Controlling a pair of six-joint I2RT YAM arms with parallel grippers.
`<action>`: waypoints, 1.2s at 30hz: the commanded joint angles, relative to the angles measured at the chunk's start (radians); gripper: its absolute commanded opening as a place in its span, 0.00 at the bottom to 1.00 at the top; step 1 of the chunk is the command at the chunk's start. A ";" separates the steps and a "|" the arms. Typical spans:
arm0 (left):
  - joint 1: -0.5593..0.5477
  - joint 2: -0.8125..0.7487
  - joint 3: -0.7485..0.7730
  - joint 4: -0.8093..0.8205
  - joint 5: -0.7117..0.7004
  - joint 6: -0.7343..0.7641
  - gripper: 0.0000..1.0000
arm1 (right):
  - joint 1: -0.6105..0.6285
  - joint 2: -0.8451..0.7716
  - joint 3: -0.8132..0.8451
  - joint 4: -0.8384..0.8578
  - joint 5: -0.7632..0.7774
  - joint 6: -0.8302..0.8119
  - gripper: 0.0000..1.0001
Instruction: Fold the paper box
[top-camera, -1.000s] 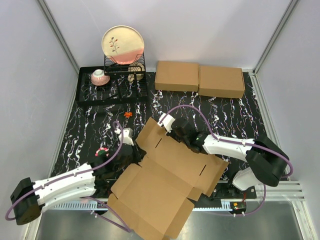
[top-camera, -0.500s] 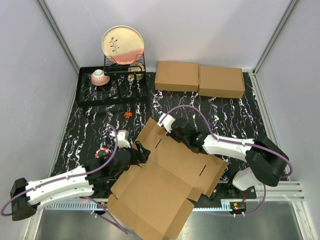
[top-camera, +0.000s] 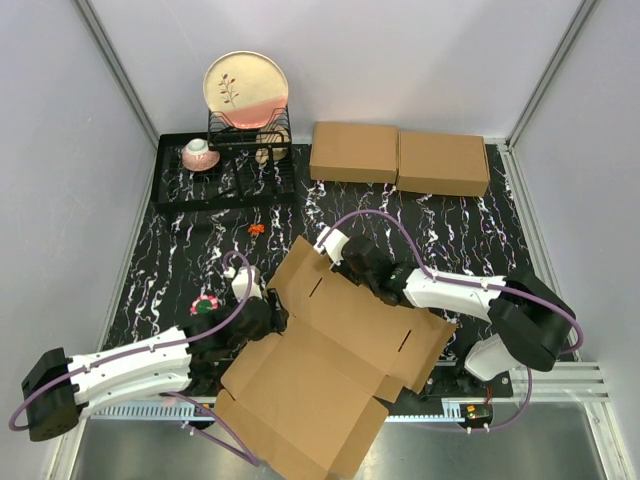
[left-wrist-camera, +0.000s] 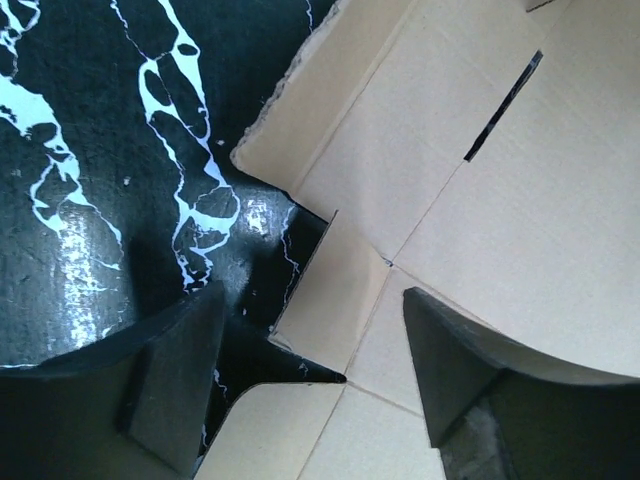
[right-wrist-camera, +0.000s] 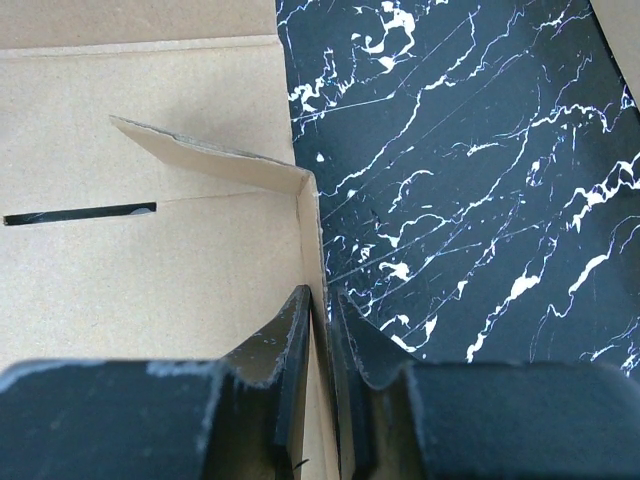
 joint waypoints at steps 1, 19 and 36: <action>0.005 0.014 0.002 0.071 0.050 0.010 0.68 | 0.013 0.010 0.040 0.007 -0.016 0.011 0.19; -0.054 0.046 0.012 0.235 0.129 0.168 0.09 | 0.017 0.014 0.040 0.009 -0.007 0.010 0.19; -0.417 0.515 0.209 0.212 -0.170 0.206 0.14 | 0.020 0.007 0.041 -0.014 0.004 0.011 0.19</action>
